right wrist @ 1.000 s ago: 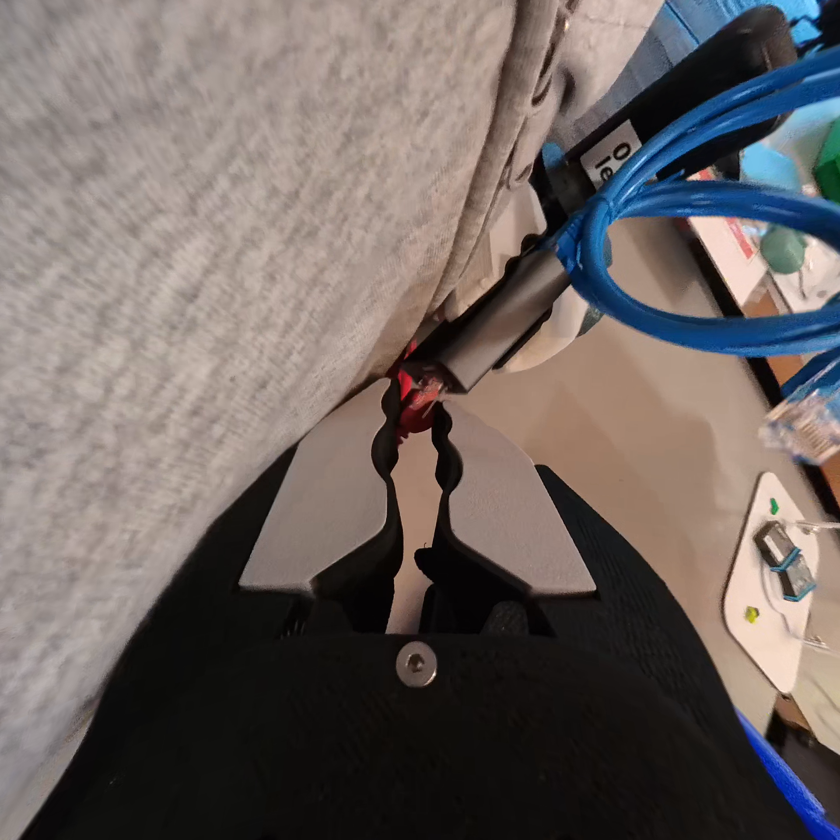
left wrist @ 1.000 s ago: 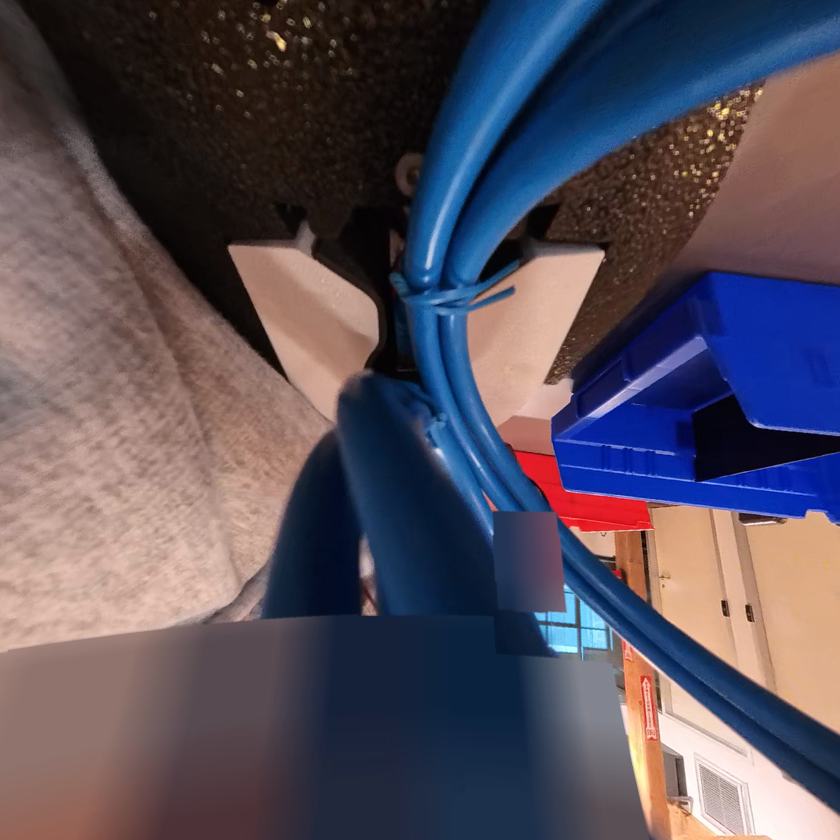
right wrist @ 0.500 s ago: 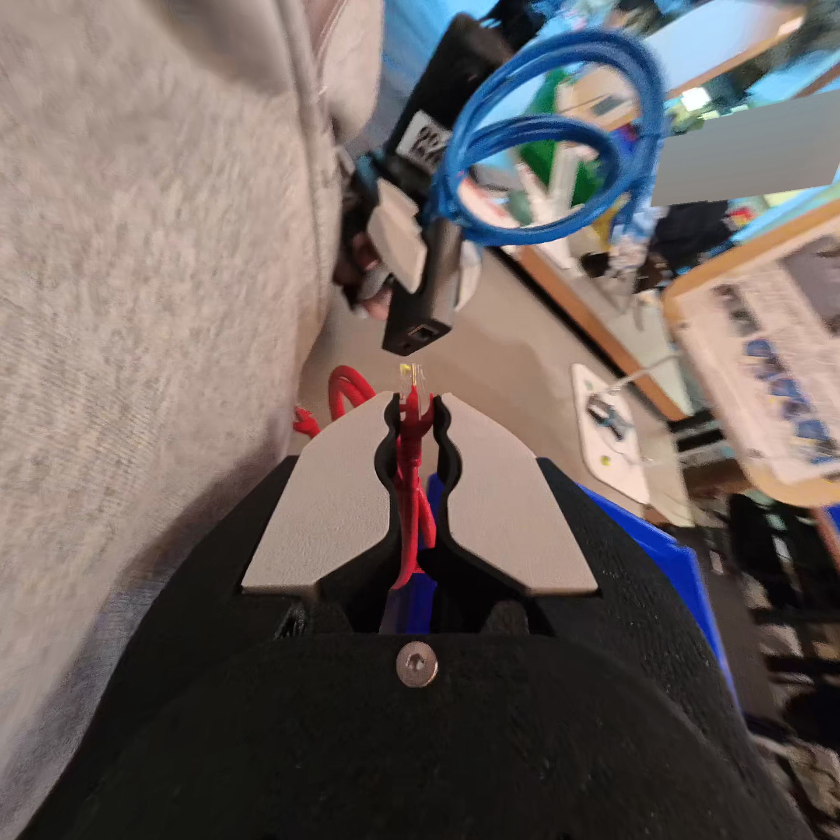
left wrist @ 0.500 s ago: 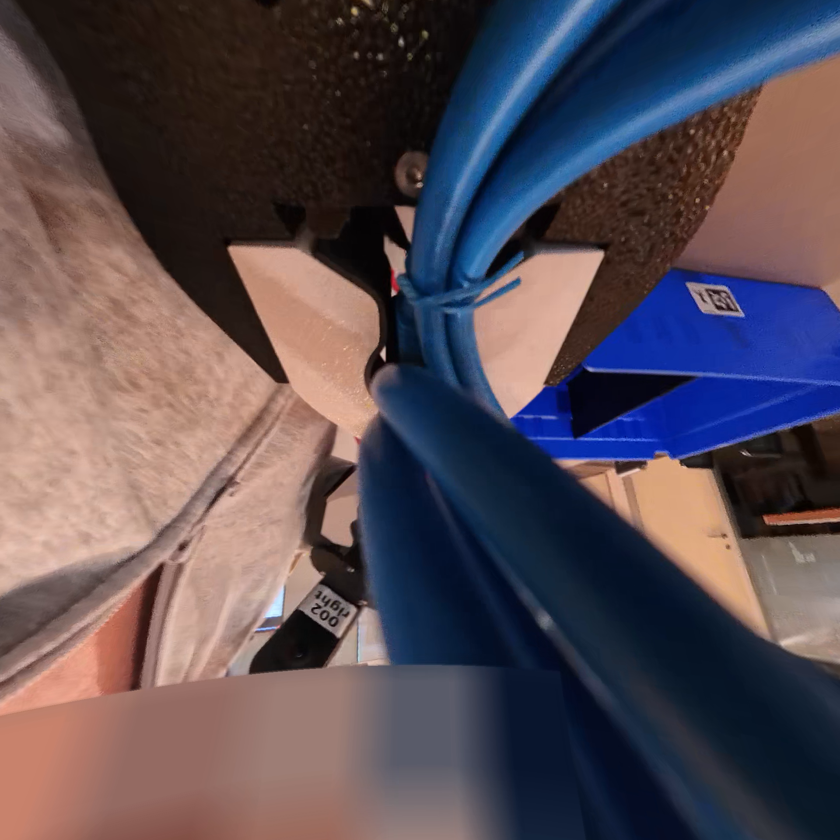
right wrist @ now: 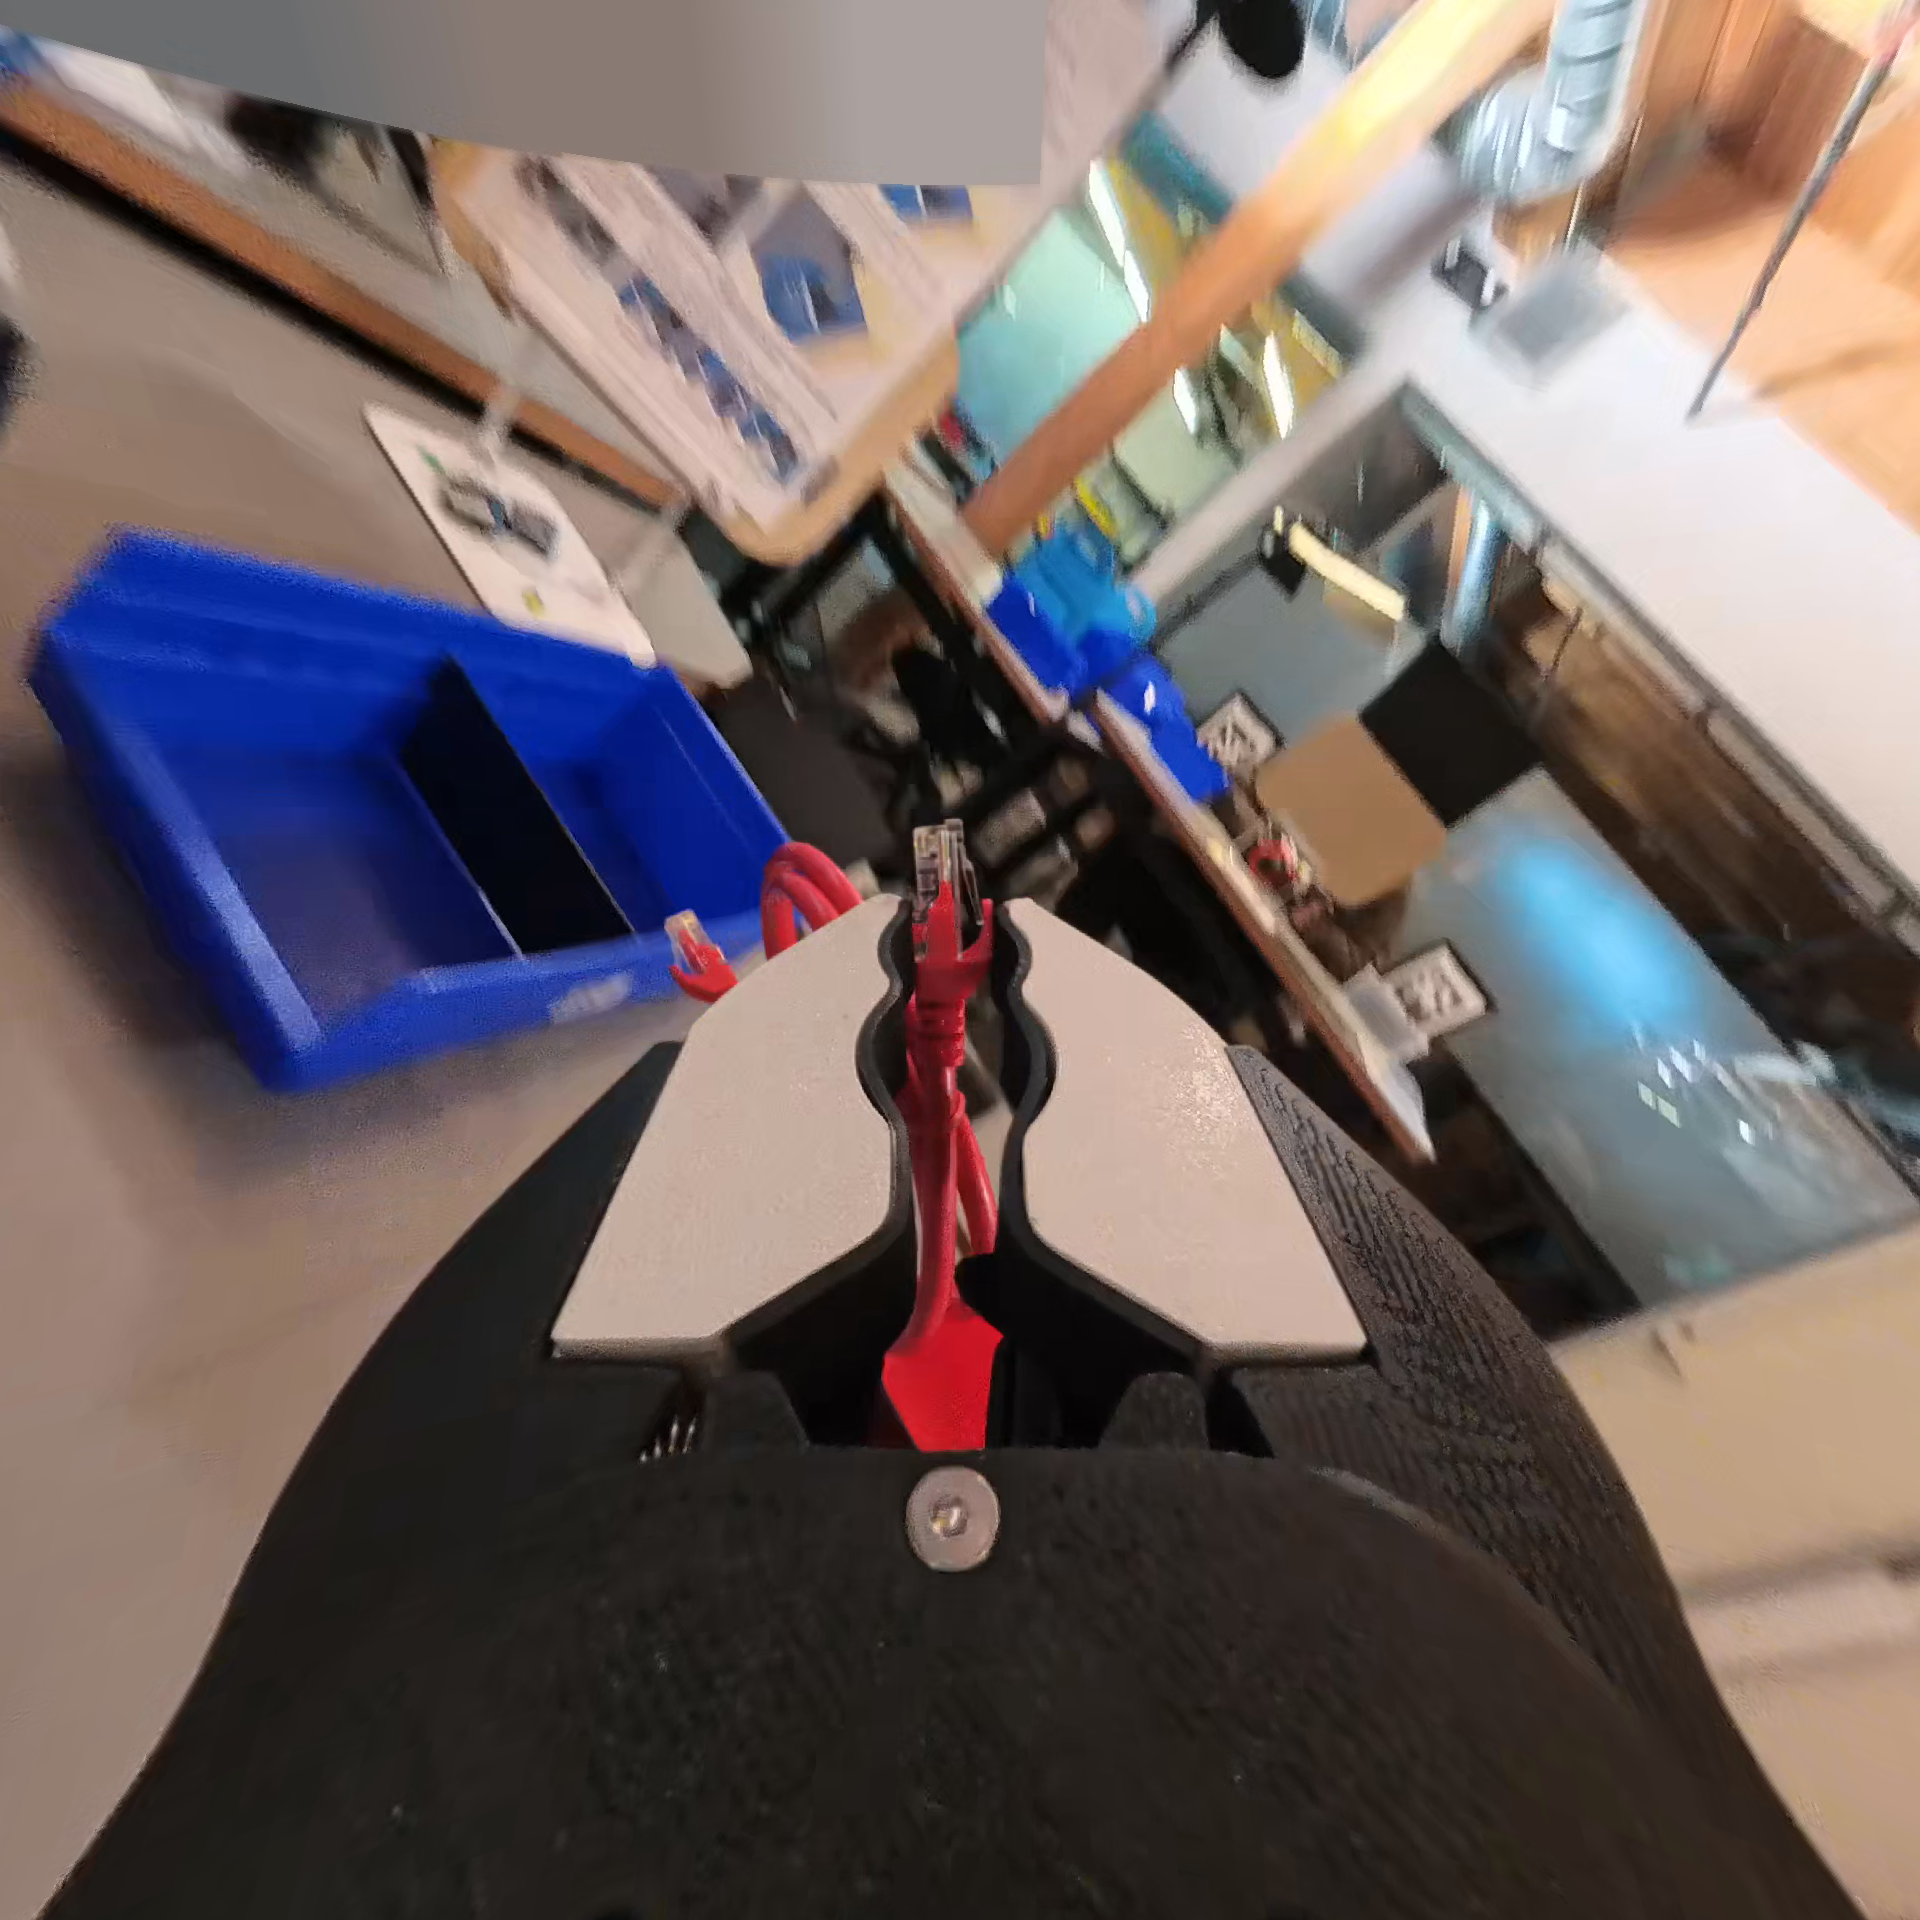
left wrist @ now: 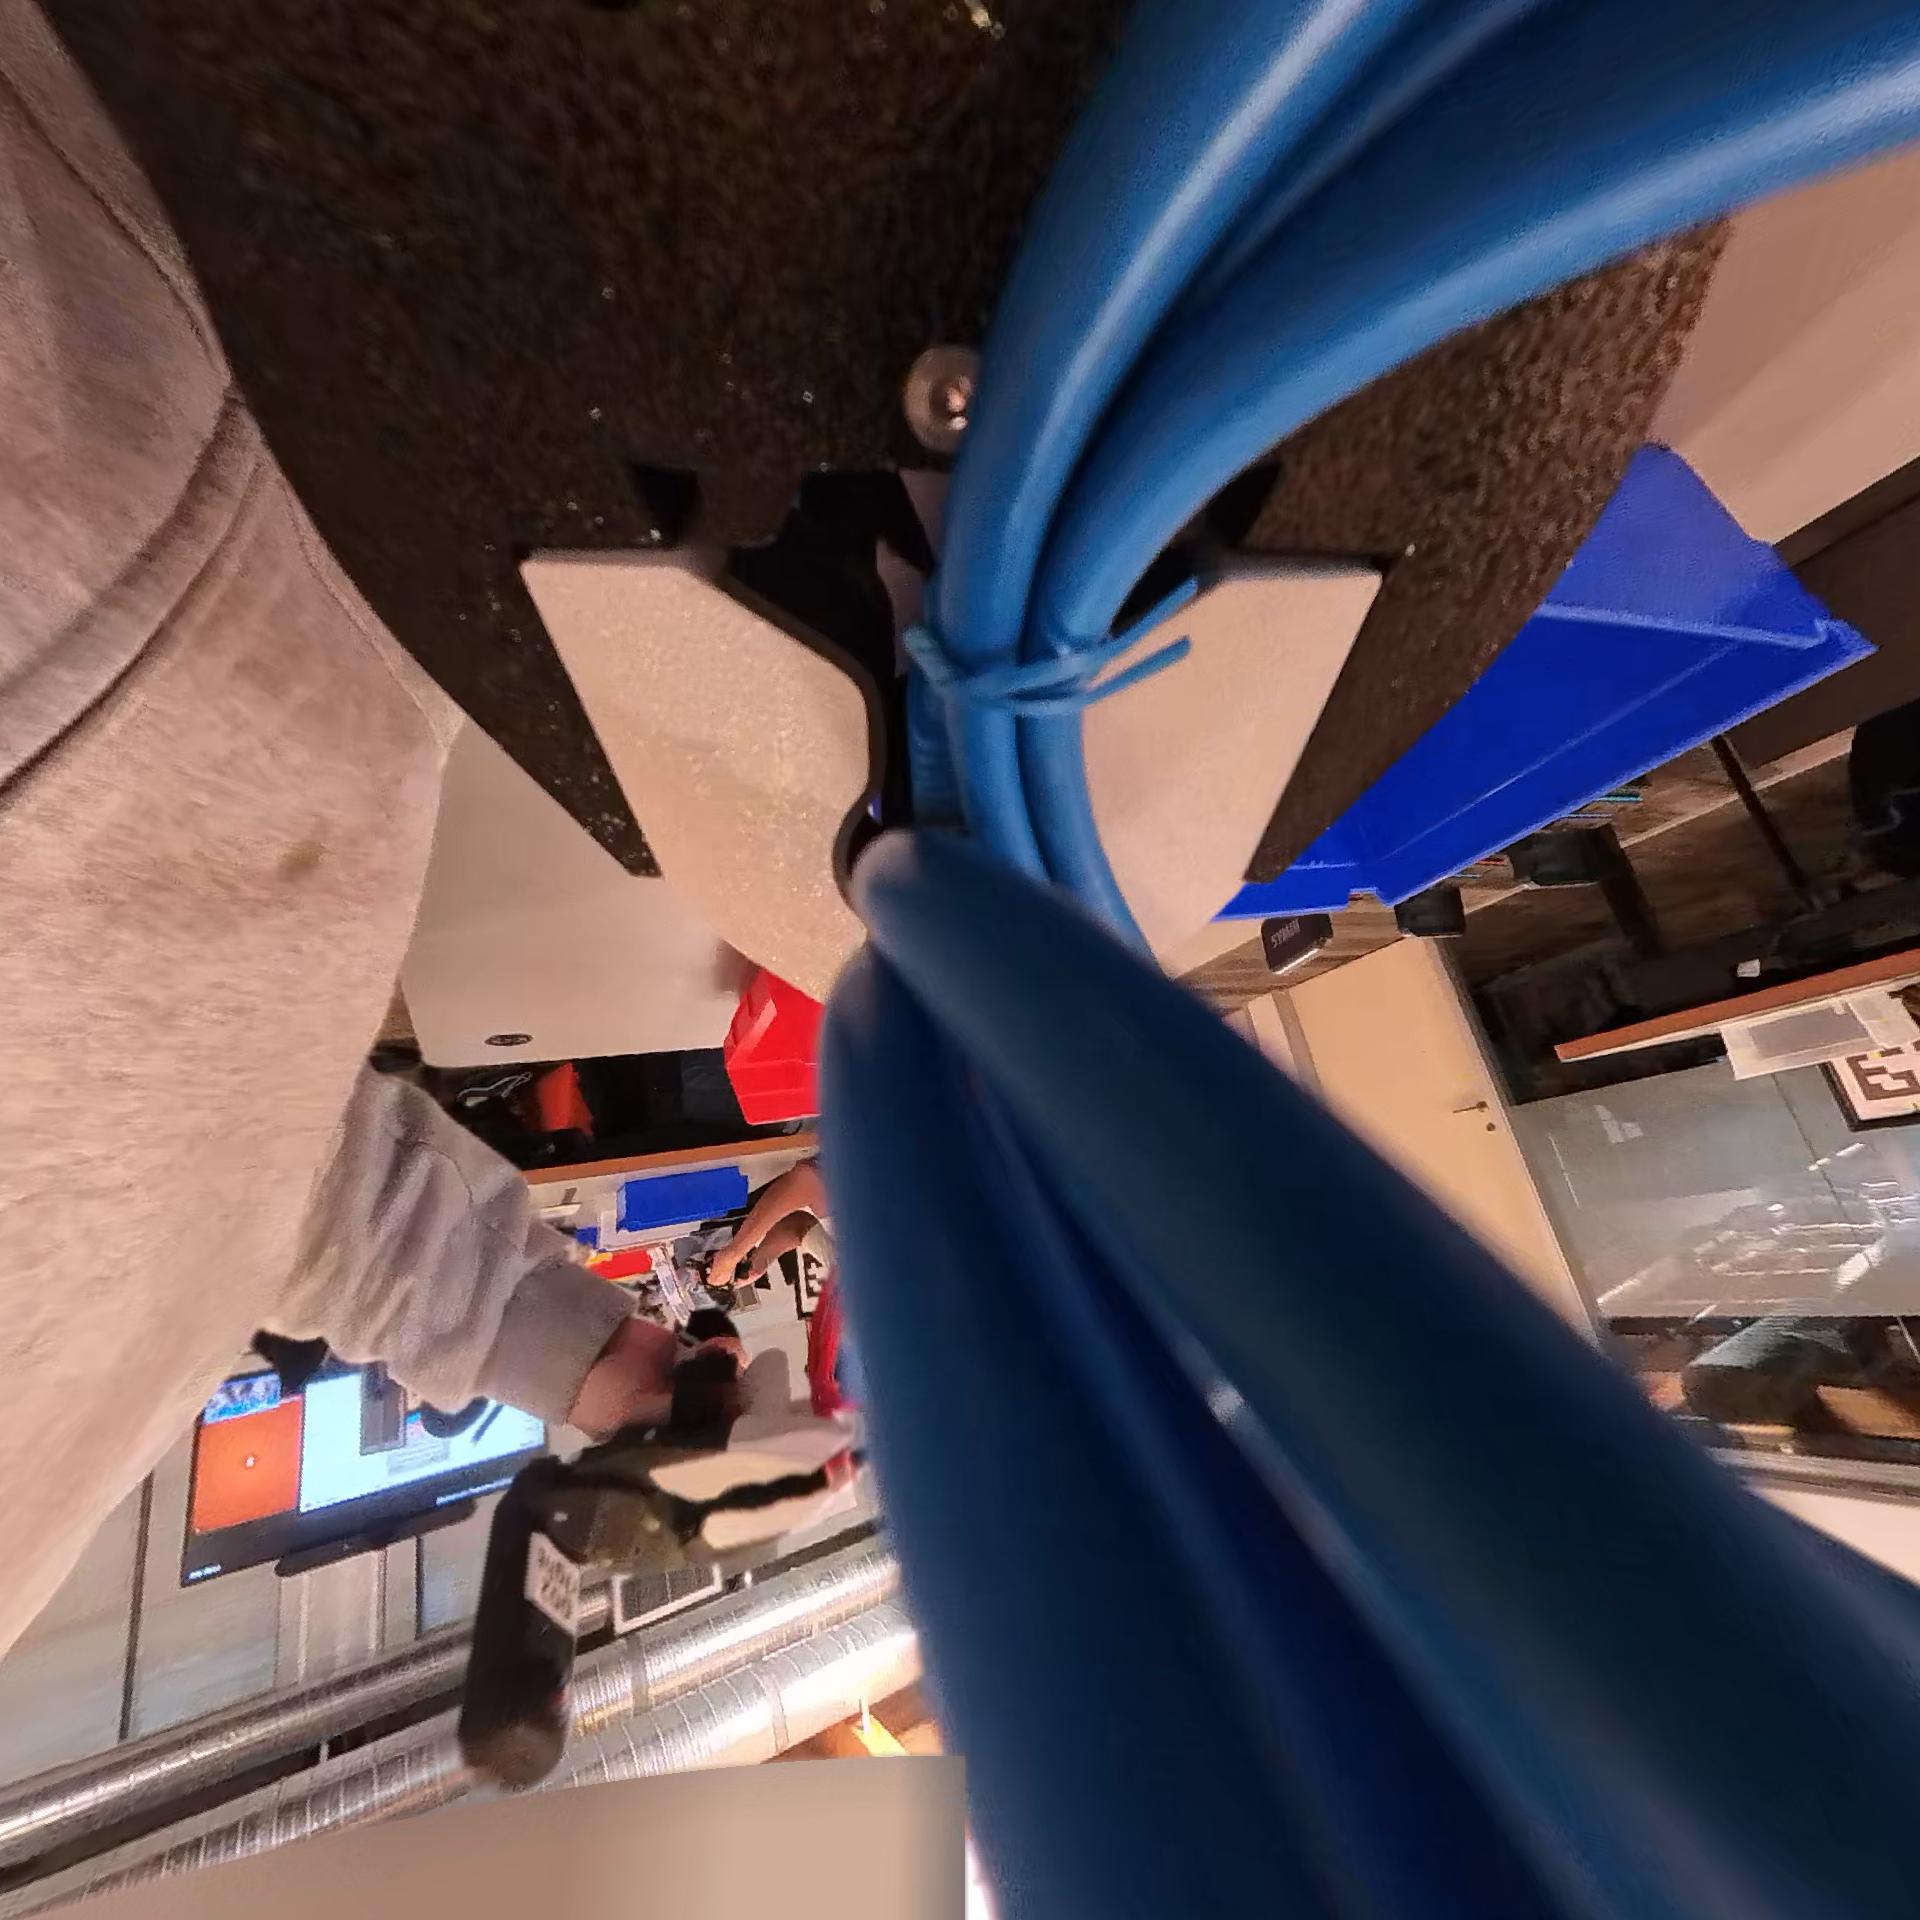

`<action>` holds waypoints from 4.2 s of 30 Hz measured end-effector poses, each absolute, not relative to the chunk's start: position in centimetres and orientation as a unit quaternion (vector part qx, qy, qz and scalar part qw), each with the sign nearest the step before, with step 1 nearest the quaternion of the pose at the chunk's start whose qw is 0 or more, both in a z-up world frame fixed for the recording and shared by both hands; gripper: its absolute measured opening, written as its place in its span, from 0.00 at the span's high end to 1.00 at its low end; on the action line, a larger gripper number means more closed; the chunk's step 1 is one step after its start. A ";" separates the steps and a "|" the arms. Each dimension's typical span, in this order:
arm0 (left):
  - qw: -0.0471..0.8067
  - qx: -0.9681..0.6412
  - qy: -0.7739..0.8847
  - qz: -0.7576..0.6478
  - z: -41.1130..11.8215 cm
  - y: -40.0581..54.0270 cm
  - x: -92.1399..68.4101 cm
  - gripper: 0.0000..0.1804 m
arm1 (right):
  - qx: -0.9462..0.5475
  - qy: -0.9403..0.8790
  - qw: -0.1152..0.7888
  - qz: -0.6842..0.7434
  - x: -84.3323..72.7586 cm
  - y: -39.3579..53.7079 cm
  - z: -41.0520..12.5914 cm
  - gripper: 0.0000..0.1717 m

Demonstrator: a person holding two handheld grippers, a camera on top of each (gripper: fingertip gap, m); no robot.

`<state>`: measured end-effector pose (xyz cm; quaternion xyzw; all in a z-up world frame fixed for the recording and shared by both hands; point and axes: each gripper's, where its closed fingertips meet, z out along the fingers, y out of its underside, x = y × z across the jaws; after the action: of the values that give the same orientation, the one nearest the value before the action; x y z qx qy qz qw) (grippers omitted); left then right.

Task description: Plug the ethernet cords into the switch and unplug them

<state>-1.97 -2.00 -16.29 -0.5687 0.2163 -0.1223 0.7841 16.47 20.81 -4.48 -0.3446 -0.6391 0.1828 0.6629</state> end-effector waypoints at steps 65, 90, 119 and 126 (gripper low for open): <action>0.809 -0.557 0.136 -0.134 -18.0 -0.6 -4.1 0.88 | -0.560 -0.641 0.509 0.128 15.6 32.7 -11.8 0.52; 0.647 -0.725 0.201 0.125 -21.1 -1.5 -7.8 0.88 | -0.173 -0.789 0.507 0.301 -3.9 0.1 -14.0 0.54; 0.539 -0.767 0.219 0.271 -19.4 -5.3 -12.0 0.69 | -0.037 -0.737 0.586 0.334 -8.6 -3.5 -9.7 0.88; 0.713 -0.682 0.128 0.095 -16.2 -7.1 -11.7 0.66 | -0.089 -0.683 0.562 0.458 -8.5 -2.2 -8.1 0.88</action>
<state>-11.72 -7.11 -16.20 -0.6823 0.1285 0.0951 0.7133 -8.48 -2.24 -8.14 -0.0890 -0.6834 0.4576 0.5618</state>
